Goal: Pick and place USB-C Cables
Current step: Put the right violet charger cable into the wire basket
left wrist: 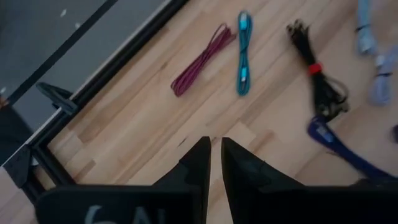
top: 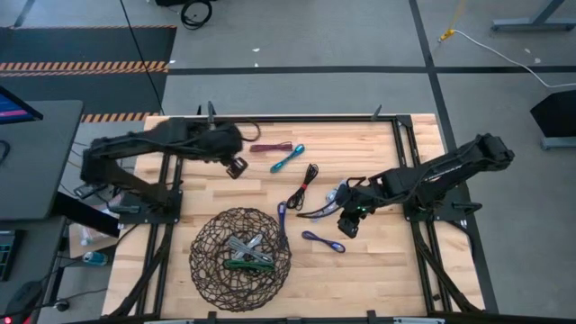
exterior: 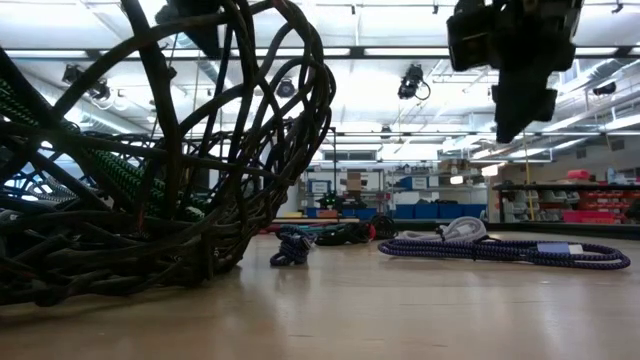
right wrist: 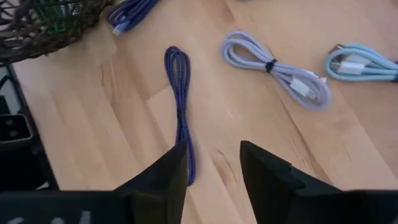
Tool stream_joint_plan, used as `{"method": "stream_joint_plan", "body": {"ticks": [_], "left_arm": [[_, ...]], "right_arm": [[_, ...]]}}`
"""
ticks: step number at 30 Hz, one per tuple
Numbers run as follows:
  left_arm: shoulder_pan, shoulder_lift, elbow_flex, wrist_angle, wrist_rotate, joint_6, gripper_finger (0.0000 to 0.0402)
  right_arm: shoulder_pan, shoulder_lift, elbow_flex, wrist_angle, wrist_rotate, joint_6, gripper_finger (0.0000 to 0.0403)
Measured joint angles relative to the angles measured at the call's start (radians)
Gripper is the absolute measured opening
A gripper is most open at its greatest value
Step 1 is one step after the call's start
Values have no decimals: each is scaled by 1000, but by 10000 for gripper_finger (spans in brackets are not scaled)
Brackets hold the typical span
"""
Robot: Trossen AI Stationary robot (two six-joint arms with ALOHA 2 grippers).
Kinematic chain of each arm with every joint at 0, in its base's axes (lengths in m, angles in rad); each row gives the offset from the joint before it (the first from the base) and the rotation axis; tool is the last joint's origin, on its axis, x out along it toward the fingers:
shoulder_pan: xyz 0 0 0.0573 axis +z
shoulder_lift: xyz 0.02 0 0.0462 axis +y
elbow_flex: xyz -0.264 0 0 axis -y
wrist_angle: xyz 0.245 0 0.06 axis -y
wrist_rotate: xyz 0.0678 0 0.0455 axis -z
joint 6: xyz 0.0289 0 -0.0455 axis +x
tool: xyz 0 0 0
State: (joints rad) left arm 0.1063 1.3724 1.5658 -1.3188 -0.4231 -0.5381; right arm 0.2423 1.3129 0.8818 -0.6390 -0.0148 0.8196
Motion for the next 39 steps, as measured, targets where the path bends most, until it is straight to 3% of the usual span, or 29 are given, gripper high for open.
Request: {"method": "stream_joint_plan", "body": {"ticks": [13,27,36,39], "left_arm": [[-10,-197,1,5,-3,11,46],[-10,-228,1,7,-2,26,46],[-10,-228,1,6,-2,26,46],[-11,-228,1,6,-2,26,46]], "right_arm": [[33,205,0,186,-94,-37,223],[89,396,1,271,-128,-36,222],[90,410,4,270,-98,-91,220],[87,410,3,268,-89,-85,199]]}}
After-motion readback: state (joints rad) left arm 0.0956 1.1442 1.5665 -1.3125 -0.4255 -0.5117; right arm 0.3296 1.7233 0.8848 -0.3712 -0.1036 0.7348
